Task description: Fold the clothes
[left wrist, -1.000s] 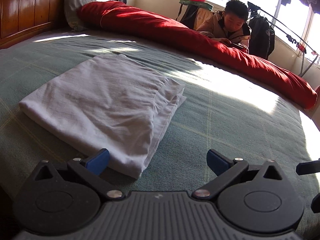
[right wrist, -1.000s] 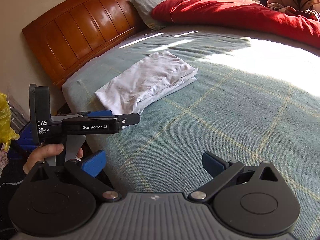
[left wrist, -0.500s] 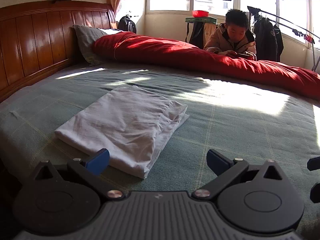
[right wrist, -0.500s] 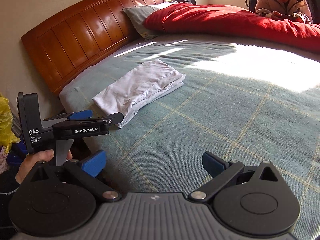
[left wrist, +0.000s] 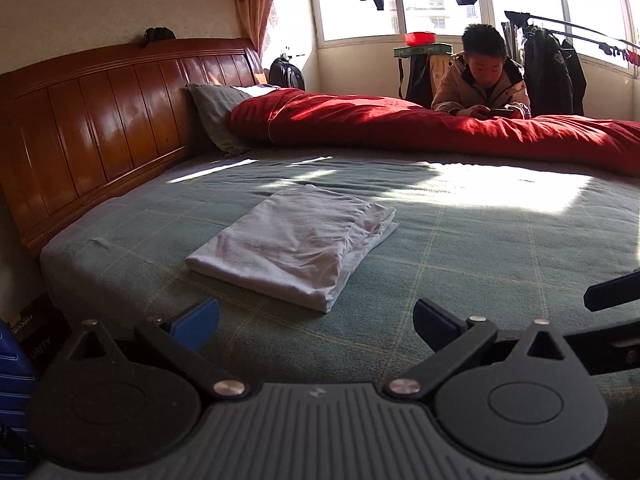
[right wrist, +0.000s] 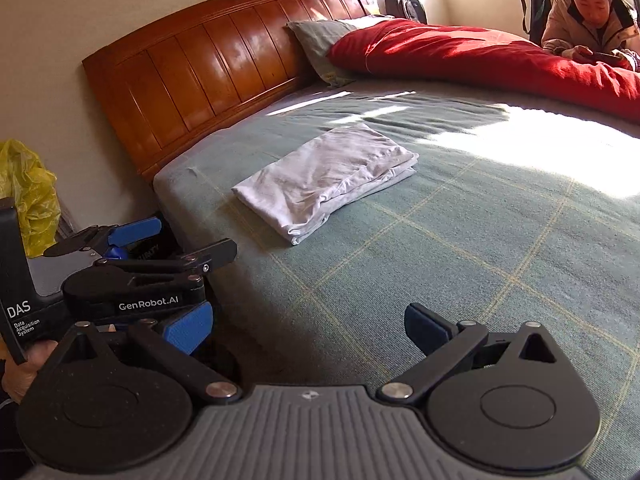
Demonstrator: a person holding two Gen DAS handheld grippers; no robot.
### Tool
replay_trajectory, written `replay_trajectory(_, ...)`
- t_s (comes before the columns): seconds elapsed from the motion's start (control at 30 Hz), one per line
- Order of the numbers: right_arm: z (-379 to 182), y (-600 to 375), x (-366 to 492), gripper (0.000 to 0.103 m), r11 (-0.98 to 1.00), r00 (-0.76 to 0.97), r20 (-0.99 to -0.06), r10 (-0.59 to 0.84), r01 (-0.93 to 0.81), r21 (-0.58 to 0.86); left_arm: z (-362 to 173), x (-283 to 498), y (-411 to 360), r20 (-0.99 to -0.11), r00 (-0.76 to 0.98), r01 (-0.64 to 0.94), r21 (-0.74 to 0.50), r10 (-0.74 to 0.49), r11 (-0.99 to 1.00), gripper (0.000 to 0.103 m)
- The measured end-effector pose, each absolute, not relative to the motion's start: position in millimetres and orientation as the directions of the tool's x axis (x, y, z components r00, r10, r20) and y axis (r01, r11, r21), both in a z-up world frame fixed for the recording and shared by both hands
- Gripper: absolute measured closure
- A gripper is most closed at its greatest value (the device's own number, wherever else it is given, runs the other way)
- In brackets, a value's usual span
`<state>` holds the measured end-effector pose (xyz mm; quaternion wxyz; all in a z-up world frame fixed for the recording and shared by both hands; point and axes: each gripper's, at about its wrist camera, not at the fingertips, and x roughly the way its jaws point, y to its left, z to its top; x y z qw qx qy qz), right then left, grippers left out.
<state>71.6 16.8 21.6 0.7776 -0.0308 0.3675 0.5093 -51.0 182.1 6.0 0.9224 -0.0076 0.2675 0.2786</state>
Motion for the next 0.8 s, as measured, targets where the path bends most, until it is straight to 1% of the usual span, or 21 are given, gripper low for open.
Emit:
replay_trajectory(0.13,22.5,15.0,55.0,0.000,0.482,0.225,-0.610,0.760,-0.825,0.296,7.2,-62.2,177.0,-0.540,0.656,-0.567,0.111,0.528,0.817,0.000)
replay_trajectory(0.2,23.0,14.2,46.7,0.000,0.483,0.231,-0.613,0.755,-0.829,0.281,8.2,-68.9,173.9,-0.547,0.639,-0.585,0.111,0.541,0.803,0.000)
replay_trajectory(0.37,21.2,11.9,27.9,0.000,0.500,0.264,-0.633,0.728,-0.836,0.226,12.6,-90.3,168.7,-0.566,0.642,-0.592,0.062,0.516,0.804,0.000)
replay_trajectory(0.47,19.5,9.0,16.3,0.000,0.508,0.278,-0.642,0.714,-0.837,0.204,15.8,-101.8,166.8,-0.593,0.635,-0.602,0.021,0.495,0.798,0.000)
replay_trajectory(0.57,18.6,5.0,5.8,0.000,0.513,0.286,-0.644,0.709,-0.836,0.193,18.6,-111.5,164.5,-0.602,0.645,-0.599,-0.014,0.471,0.801,0.000)
replay_trajectory(0.8,17.0,-3.7,-14.0,0.000,0.539,0.333,-0.651,0.682,-0.831,0.140,25.0,-131.5,147.1,-0.592,0.662,-0.578,-0.013,0.460,0.816,0.000)
